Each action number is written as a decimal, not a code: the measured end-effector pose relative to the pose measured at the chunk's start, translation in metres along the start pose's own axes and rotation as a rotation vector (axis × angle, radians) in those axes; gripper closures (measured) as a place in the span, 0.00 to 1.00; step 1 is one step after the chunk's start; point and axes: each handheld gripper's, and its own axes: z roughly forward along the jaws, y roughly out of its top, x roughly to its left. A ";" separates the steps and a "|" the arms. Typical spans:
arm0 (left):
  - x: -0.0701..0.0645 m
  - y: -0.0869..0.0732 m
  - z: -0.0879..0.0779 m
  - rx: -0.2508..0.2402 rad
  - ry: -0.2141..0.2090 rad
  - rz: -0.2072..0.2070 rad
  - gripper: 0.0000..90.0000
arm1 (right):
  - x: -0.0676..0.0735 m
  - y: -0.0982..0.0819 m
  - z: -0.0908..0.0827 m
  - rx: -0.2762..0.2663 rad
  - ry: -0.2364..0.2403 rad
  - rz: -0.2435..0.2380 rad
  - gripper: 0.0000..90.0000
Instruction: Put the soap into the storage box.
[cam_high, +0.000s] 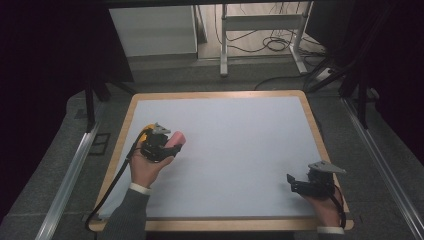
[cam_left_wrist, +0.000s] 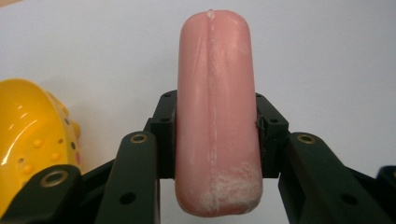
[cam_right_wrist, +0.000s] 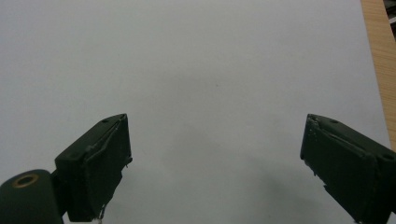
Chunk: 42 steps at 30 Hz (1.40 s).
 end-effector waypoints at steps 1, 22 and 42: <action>0.001 0.000 0.000 -0.009 0.006 -0.001 0.67 | 0.000 0.000 0.000 0.001 0.000 0.000 0.09; 0.024 0.004 -0.012 -0.024 0.048 -0.052 0.67 | -0.001 0.001 -0.002 -0.005 0.001 0.010 0.09; 0.045 0.003 -0.019 -0.033 0.089 -0.085 0.67 | -0.002 0.000 -0.002 -0.002 -0.002 0.006 0.09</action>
